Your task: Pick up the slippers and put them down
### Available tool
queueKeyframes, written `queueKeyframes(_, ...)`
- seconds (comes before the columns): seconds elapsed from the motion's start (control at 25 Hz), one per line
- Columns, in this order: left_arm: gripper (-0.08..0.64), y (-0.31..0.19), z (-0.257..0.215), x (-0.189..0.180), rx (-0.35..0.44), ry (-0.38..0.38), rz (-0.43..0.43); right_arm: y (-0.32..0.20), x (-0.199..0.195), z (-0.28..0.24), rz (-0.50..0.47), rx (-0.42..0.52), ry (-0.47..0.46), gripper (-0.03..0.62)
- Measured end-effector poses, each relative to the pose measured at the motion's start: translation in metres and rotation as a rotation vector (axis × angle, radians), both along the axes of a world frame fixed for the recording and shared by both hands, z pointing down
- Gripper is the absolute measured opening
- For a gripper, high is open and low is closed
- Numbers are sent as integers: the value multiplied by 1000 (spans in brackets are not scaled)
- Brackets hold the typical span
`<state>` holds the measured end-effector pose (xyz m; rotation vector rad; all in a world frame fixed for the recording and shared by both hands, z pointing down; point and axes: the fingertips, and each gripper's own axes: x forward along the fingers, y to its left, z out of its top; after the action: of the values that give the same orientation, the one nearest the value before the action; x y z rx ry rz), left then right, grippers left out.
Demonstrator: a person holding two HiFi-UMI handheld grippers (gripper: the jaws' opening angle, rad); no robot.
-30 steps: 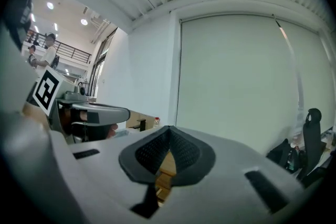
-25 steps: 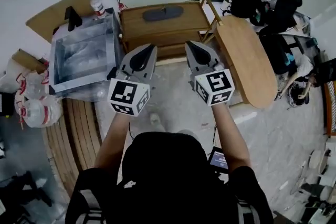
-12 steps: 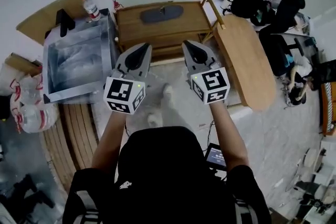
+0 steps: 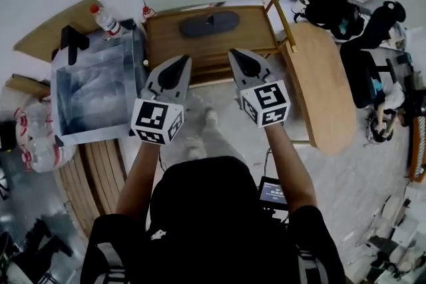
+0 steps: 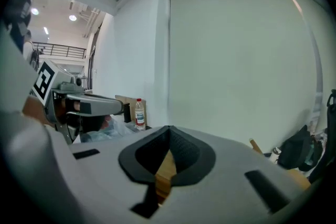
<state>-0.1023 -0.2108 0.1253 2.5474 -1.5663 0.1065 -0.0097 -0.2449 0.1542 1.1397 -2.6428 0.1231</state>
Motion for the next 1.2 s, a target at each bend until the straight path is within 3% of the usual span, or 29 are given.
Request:
queueKeyframes(0.28, 5, -67, 42, -12, -81, 3, -91, -72, -5, 53, -56, -131, 7, -17)
queueKeyframes(0.52, 5, -112, 80, -15, -153, -4, -130, -117, -12, 95, -119, -183, 66, -17)
queueKeyframes(0.84, 6, -157, 132, -12, -245, 33, -145, -154, -27, 152, -219, -249, 148, -17)
queueKeyframes(1.2, 6, -182, 199, -22, -341, 15, -171, -183, -46, 218, -296, -316, 214, -17)
